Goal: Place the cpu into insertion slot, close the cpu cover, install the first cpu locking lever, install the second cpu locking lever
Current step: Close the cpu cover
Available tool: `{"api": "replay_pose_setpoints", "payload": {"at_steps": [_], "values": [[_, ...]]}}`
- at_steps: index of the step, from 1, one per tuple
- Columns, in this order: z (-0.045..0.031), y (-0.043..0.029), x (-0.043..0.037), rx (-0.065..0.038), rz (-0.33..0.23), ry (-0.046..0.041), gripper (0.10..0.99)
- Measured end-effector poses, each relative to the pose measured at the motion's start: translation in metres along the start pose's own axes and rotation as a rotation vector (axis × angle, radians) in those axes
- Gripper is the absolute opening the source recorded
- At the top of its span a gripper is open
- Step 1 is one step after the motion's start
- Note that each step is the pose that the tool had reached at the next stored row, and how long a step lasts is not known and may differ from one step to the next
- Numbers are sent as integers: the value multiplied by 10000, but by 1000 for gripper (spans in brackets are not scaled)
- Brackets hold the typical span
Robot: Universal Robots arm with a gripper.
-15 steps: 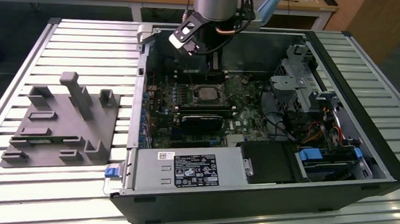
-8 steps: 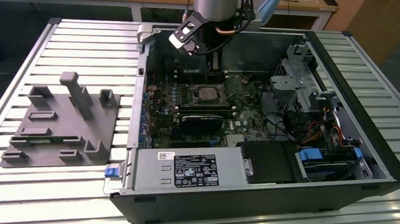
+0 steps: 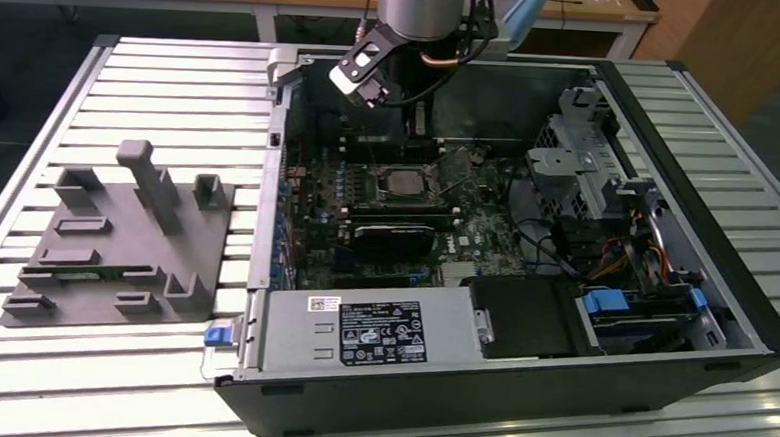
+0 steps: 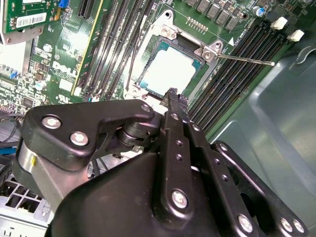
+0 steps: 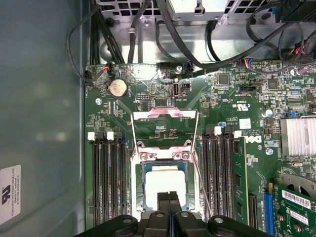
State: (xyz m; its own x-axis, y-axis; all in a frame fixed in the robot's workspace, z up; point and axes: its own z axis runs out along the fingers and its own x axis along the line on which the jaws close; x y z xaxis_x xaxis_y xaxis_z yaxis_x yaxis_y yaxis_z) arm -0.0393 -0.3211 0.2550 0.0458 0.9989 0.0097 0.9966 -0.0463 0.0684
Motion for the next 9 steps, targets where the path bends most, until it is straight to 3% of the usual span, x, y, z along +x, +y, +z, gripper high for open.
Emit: {"api": "replay_pose_setpoints", "payload": {"at_steps": [9], "values": [[-33, 2, 0, 1, 0, -1, 106]]}}
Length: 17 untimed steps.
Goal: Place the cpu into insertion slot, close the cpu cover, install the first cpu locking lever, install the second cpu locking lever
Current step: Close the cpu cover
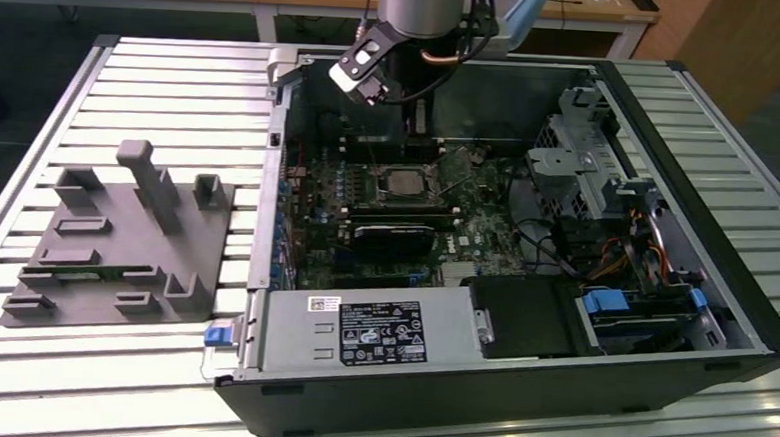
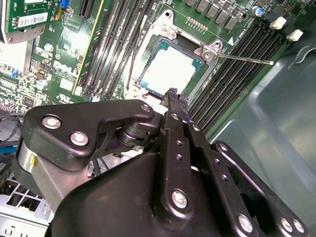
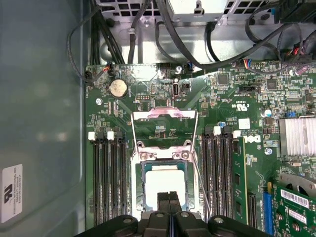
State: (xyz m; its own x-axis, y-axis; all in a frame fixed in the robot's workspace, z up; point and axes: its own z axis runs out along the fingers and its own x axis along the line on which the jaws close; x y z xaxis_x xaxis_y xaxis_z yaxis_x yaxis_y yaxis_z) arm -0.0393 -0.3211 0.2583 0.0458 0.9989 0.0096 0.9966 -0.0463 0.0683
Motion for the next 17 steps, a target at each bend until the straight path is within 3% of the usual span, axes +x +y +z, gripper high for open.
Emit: {"api": "replay_pose_setpoints", "payload": {"at_steps": [8, 17], "values": [[-17, 20, 1, 0, 0, 1, 106], [-1, 254, 15, 0, -1, 0, 106]]}}
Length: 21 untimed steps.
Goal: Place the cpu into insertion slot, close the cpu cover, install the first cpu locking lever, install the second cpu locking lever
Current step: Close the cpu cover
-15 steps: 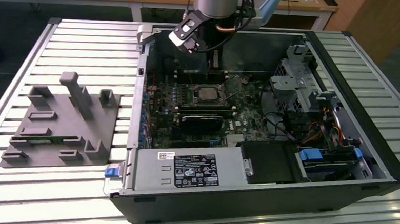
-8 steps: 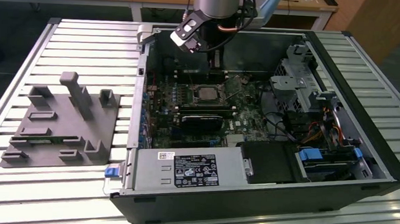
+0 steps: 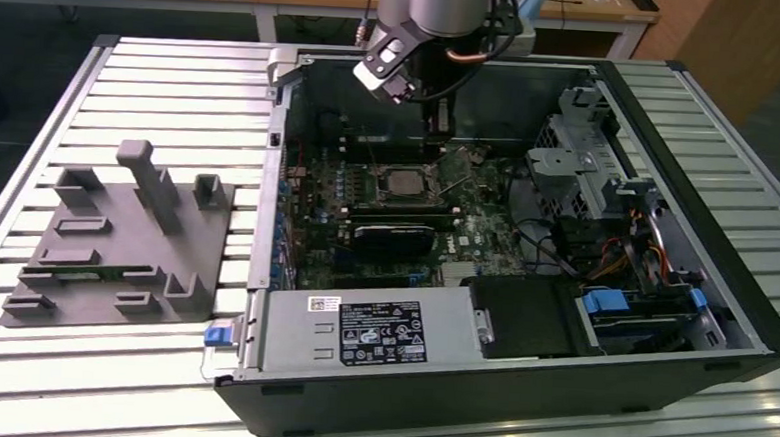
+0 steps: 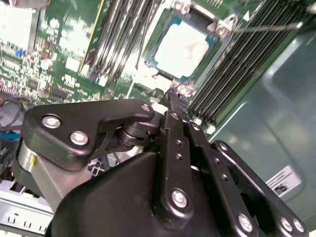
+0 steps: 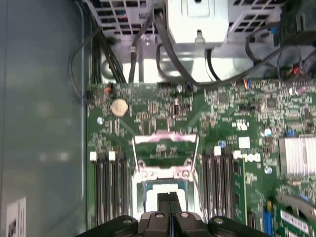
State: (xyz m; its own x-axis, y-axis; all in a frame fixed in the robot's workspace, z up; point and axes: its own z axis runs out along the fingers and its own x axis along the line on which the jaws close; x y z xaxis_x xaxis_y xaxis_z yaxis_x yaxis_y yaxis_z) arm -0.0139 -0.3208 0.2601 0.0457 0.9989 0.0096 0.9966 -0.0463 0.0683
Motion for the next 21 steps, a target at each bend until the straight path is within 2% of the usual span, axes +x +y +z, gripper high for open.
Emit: {"api": "replay_pose_setpoints", "payload": {"at_steps": [16, 17, 21], "values": [[33, 466, 38, -1, 0, -21, 106], [37, 524, 46, -1, -2, -26, 106], [44, 620, 59, -2, -3, -35, 106]]}}
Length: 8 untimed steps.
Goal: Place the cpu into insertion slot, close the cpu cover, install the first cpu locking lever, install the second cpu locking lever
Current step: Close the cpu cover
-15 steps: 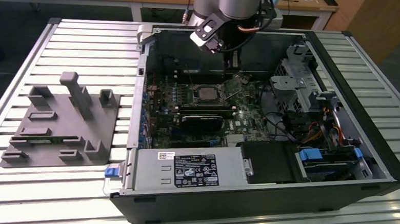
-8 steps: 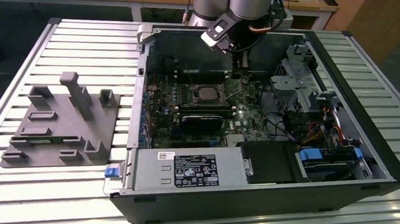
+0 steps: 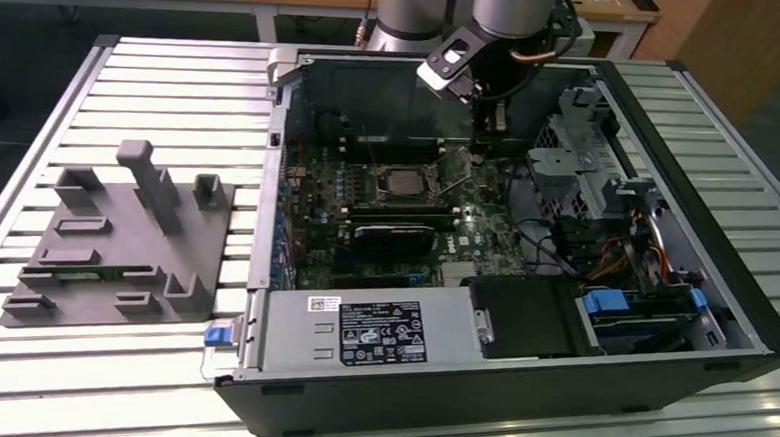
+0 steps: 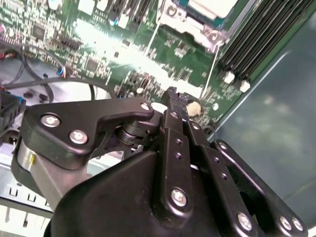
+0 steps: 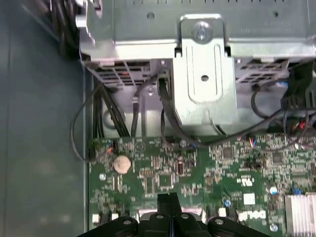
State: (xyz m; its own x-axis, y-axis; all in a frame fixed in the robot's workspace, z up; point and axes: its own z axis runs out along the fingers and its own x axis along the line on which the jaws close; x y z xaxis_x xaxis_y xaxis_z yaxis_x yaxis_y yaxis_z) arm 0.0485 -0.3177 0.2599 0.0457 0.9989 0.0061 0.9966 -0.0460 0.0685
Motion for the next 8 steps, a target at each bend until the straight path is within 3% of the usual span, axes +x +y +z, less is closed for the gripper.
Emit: {"api": "replay_pose_setpoints", "payload": {"at_steps": [3, 8], "values": [[4, 55, 9, 0, 0, -5, 106], [31, 86, 13, 0, 0, -5, 106]]}}
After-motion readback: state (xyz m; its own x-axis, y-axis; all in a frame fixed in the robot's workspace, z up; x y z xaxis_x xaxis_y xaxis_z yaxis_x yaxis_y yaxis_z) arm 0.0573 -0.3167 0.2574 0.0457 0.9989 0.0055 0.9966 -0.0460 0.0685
